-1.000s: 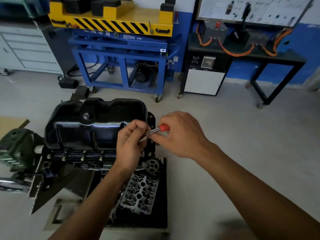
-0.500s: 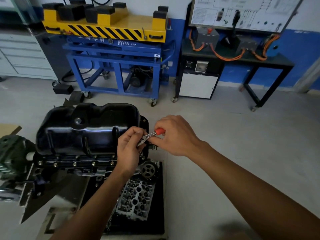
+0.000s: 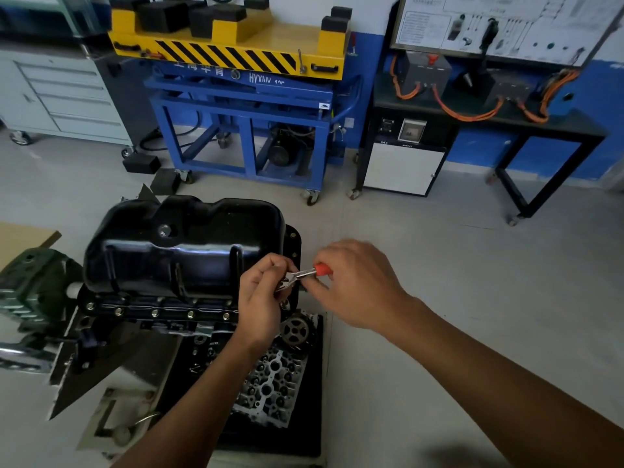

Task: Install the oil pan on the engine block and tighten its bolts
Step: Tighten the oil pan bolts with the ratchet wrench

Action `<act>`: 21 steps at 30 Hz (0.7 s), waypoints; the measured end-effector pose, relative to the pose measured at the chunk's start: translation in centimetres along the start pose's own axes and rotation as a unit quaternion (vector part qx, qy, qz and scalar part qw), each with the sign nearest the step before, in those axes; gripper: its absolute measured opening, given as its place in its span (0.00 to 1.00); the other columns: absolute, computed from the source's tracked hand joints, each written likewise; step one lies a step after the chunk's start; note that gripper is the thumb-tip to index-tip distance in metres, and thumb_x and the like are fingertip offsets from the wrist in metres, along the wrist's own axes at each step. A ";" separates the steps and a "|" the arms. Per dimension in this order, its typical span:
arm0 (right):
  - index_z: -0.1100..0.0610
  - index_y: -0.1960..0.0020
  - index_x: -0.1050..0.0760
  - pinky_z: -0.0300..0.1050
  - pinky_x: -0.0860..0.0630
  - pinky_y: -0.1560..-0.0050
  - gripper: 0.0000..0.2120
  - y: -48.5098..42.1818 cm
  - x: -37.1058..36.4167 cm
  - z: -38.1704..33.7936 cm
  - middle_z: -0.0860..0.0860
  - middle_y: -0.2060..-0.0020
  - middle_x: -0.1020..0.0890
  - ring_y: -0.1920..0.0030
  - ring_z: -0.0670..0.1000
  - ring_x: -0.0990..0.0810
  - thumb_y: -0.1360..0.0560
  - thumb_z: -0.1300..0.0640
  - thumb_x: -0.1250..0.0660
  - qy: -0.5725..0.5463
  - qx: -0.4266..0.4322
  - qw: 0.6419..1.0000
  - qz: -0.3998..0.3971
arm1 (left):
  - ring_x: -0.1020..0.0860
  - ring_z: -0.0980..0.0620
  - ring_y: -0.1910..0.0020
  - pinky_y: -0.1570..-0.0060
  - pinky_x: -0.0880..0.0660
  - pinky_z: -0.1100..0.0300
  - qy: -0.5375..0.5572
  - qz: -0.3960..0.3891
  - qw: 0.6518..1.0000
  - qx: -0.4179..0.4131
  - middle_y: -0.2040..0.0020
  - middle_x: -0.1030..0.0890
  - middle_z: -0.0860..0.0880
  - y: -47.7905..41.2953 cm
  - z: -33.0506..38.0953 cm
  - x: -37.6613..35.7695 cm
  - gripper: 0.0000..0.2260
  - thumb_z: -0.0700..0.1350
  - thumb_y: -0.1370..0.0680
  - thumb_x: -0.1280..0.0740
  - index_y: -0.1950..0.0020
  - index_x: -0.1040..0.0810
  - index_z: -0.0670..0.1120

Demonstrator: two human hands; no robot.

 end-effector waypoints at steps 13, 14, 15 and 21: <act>0.50 0.65 0.30 0.47 0.37 0.53 0.10 -6.0 -0.1 2.4 0.47 0.65 0.26 0.56 0.51 0.28 0.26 0.55 0.33 0.076 0.067 0.993 -0.059 | 0.32 0.61 0.72 0.71 0.34 0.68 -0.031 -0.071 0.997 -0.012 0.69 0.26 0.57 -0.4 -1.0 -0.6 0.14 0.43 0.21 0.43 0.40 0.22 0.45; 0.50 0.64 0.30 0.47 0.39 0.53 0.10 -7.0 -0.4 2.1 0.47 0.64 0.27 0.55 0.51 0.29 0.26 0.55 0.33 0.080 0.086 0.992 -0.043 | 0.32 0.60 0.73 0.72 0.35 0.68 -0.014 -0.056 0.998 -0.003 0.69 0.27 0.57 -0.6 -0.8 -0.5 0.15 0.44 0.21 0.42 0.38 0.22 0.46; 0.50 0.64 0.31 0.48 0.39 0.53 0.10 -7.7 -0.8 1.8 0.46 0.64 0.28 0.55 0.52 0.29 0.26 0.55 0.32 0.079 0.098 0.992 -0.028 | 0.34 0.59 0.74 0.73 0.37 0.66 -0.001 -0.046 0.999 -0.002 0.71 0.29 0.56 -0.8 -0.7 -0.4 0.15 0.46 0.21 0.41 0.37 0.23 0.46; 0.52 0.68 0.34 0.44 0.38 0.62 0.17 -4.6 -1.3 2.6 0.46 0.70 0.32 0.65 0.50 0.34 0.28 0.59 0.28 0.002 0.044 0.997 0.070 | 0.40 0.55 0.77 0.76 0.40 0.63 -0.042 -0.041 0.997 -0.052 0.75 0.35 0.52 -0.4 -0.5 -0.7 0.21 0.54 0.22 0.39 0.39 0.22 0.39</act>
Point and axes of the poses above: each hand's wrist, its own y-axis away from the middle knuckle, its own x-axis out of the back of the hand, z = x × y, the point moved 1 cm from there along -y, towards the middle knuckle
